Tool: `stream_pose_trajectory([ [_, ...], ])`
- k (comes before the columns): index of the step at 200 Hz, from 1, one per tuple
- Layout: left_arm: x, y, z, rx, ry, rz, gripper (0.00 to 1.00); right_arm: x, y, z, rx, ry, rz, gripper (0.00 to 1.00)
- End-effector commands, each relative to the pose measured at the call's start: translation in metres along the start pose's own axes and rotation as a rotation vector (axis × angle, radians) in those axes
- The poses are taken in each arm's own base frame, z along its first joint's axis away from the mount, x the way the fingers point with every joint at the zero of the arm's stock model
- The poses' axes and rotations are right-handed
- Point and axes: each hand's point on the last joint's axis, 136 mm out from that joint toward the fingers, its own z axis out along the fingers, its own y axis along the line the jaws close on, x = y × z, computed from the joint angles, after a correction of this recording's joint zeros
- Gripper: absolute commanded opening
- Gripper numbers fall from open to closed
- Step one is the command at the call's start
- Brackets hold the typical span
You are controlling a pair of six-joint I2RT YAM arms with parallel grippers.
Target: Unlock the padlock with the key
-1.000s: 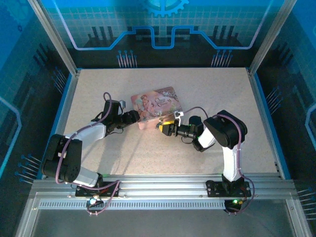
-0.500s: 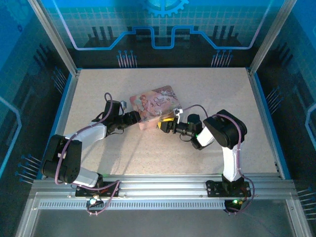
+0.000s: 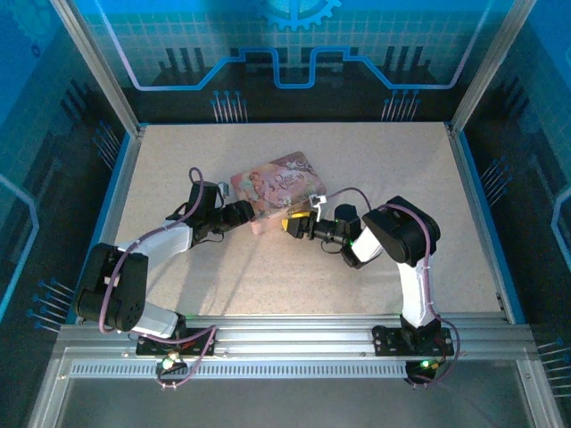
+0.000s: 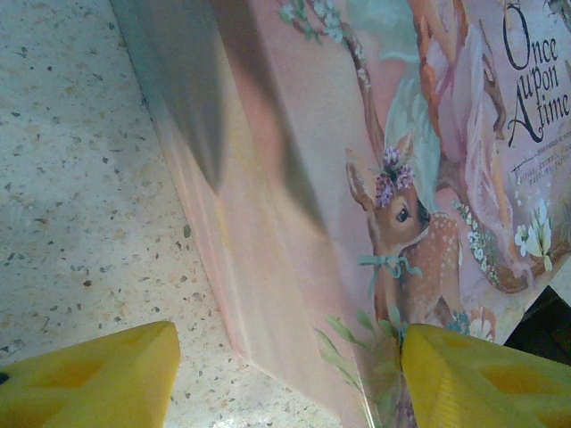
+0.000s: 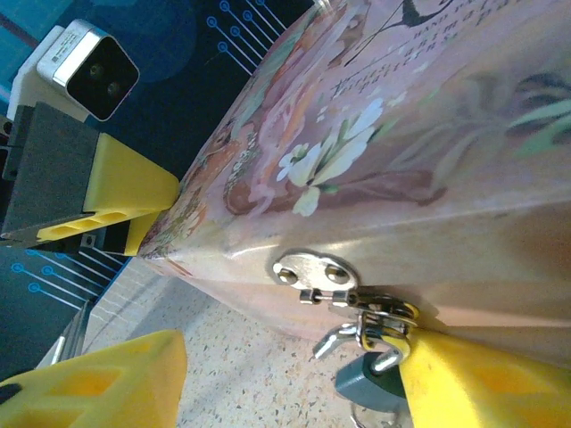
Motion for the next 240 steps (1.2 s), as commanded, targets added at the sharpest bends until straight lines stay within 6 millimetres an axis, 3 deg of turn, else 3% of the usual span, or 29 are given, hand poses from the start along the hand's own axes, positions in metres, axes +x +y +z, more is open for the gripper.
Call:
stream_pose_trajectory([
  [1,0.02,0.014,0.001,-0.052,0.056,-0.025,0.68,0.002,0.013,0.005,-0.059,0.001,-0.03,0.62],
  [240,0.021,0.015,0.001,-0.06,0.053,-0.025,0.68,0.005,-0.001,0.005,-0.018,-0.002,0.016,0.01],
])
